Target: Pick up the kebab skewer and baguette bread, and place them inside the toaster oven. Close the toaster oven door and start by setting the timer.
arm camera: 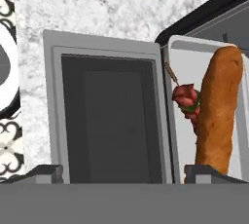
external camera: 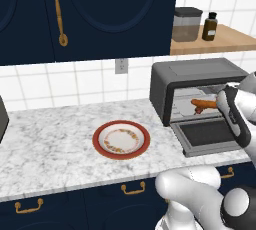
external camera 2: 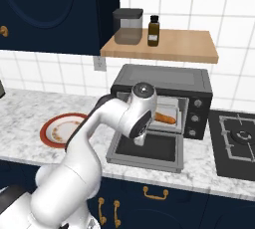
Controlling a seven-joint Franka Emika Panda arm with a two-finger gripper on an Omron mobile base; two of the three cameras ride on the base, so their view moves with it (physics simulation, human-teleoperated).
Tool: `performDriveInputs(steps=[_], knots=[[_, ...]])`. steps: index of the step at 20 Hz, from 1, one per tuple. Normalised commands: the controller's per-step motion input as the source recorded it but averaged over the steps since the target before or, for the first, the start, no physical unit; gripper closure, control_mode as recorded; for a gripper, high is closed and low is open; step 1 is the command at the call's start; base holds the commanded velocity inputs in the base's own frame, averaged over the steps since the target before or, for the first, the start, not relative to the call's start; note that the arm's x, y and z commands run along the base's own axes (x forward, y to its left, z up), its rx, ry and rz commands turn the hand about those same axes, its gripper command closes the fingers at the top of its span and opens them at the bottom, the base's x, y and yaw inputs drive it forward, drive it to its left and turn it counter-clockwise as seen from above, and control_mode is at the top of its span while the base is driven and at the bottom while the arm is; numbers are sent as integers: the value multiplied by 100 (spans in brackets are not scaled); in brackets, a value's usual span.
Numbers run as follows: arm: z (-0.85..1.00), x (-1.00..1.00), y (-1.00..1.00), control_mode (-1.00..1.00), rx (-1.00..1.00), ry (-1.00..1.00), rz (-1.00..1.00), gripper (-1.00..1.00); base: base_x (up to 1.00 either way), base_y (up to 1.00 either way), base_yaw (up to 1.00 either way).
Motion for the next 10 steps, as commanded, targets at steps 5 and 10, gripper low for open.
performDriveInputs(steps=[5,10], knots=[[-2,-36,1,-100,22,31,-15,-100,0,0,0],[-1,-63,0,-100,6,6,-71,-100,0,0,0]])
